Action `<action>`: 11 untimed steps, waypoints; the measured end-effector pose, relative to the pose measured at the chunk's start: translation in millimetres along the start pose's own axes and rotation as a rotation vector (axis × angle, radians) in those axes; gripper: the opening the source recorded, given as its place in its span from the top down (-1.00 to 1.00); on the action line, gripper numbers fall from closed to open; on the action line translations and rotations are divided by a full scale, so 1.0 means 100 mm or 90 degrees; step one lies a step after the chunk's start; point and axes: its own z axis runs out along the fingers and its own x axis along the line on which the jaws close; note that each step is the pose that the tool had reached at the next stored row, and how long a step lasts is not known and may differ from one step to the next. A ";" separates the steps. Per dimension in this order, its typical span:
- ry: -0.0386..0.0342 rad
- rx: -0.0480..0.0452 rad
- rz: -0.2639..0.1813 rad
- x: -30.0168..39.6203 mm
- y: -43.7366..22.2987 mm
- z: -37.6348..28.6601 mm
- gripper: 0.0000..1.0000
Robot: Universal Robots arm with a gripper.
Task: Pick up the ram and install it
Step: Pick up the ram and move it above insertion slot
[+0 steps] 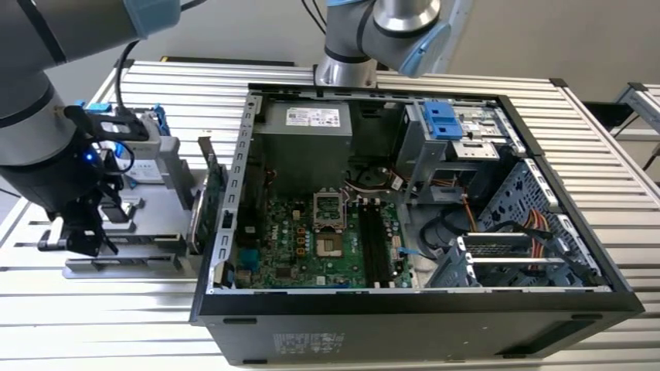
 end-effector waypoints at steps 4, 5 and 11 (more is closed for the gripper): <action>0.0000 0.0000 0.001 0.004 0.000 0.037 -1.00; 0.0000 0.0000 0.001 0.004 0.000 0.046 -1.00; 0.0000 0.0001 0.001 0.006 0.000 0.096 -1.00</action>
